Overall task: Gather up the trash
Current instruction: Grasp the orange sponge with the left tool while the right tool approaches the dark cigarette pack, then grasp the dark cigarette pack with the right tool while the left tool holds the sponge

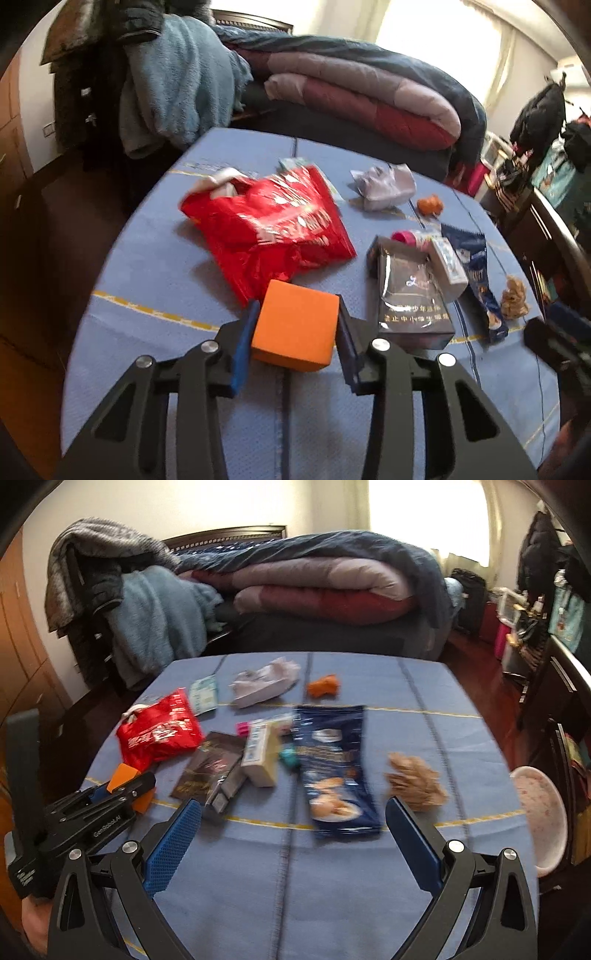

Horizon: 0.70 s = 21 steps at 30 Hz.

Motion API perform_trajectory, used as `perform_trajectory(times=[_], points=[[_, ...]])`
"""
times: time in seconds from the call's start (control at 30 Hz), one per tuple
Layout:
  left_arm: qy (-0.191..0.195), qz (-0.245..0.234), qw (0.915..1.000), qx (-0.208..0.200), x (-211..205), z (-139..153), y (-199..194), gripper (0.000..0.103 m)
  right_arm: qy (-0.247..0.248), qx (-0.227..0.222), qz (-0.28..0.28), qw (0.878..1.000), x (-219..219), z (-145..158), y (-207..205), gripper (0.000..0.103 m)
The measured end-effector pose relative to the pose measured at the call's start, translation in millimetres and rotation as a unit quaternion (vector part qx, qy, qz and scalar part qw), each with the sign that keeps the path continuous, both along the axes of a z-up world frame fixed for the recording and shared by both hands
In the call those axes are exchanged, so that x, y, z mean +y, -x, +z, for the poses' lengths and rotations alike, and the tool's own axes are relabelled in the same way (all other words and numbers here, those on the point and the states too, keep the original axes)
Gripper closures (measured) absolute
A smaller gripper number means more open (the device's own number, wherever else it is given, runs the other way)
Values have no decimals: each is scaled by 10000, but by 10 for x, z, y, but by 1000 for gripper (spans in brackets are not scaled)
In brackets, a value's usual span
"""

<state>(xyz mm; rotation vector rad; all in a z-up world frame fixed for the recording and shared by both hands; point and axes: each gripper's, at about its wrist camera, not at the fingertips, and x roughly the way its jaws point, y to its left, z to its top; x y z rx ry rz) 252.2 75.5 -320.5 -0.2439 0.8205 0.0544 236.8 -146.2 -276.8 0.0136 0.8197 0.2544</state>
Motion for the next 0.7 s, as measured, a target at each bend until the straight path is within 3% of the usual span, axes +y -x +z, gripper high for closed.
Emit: perform_trajectory(times=[0.33,0.6,0.7], points=[[-35,383,9989,-264,370,226,208,63,-92,602,363,9975,639,-351,-220,4],[3,335,9987,-372,504,236,252,63,38,634,171,9978,977,-458,-426,4],[16,331,9986,-406,528,240,257,63,237,628,40,9977,1035,-484,-519,16]])
